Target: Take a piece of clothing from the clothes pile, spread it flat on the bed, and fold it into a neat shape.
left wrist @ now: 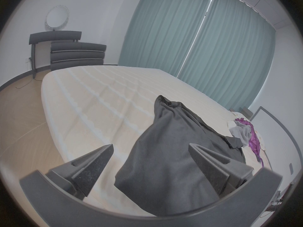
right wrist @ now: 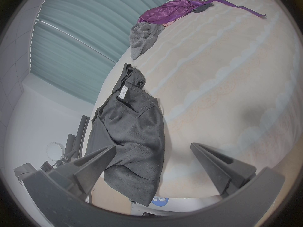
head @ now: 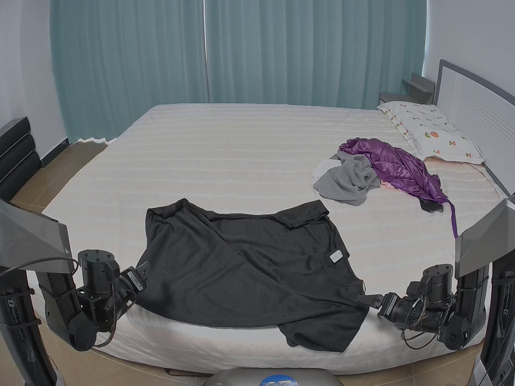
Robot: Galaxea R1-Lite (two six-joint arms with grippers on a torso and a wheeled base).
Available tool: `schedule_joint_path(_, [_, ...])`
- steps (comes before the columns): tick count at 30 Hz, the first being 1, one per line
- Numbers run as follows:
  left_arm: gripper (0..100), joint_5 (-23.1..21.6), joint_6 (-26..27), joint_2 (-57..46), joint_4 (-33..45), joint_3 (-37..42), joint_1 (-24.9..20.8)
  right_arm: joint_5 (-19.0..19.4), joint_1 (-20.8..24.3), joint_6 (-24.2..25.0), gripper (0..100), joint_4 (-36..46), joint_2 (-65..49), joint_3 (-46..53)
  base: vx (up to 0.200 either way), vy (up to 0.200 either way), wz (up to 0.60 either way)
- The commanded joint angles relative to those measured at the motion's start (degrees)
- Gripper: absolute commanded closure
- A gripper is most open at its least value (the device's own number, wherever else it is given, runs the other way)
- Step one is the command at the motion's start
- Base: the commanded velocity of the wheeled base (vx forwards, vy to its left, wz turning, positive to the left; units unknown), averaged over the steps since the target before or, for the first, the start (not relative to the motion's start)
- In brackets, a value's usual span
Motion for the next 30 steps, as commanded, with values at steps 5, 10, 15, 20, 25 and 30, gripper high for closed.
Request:
schedule_joint_path(5, [0, -3.86, -0.33, 6.15, -0.30, 0.10, 1.73, 0.01, 0.08, 0.00, 0, -0.78, 0.04, 0.00, 0.000, 0.000, 0.00])
schedule_joint_path(10, [100, -3.86, -0.42, 7.56, -2.05, -0.25, 1.64, 0.01, 0.08, 0.00, 0, -0.78, 0.04, 0.00, 0.000, 0.000, 0.00])
schedule_joint_path(15, [100, -2.98, 0.02, 6.07, -4.78, -0.16, -0.21, 0.01, 0.08, 0.00, 0, -0.87, -0.13, -0.08, 0.000, 0.000, 0.00])
schedule_joint_path(20, [100, -2.98, 0.37, 5.27, -4.69, -0.69, -4.60, 0.01, 0.08, 0.00, 0, -0.78, -1.10, -0.08, 0.000, 0.000, 0.00])
schedule_joint_path(25, [100, -2.98, 1.77, 8.26, -4.52, -3.50, -8.65, 0.01, -0.01, 0.00, 0, -0.78, -0.84, -0.08, 0.000, 0.000, 0.00])
schedule_joint_path(30, [100, -3.25, 3.18, 11.43, -4.34, -6.40, -8.91, 0.01, -0.01, 0.00, 0, -0.78, -0.49, -0.26, 0.000, 0.000, 0.00])
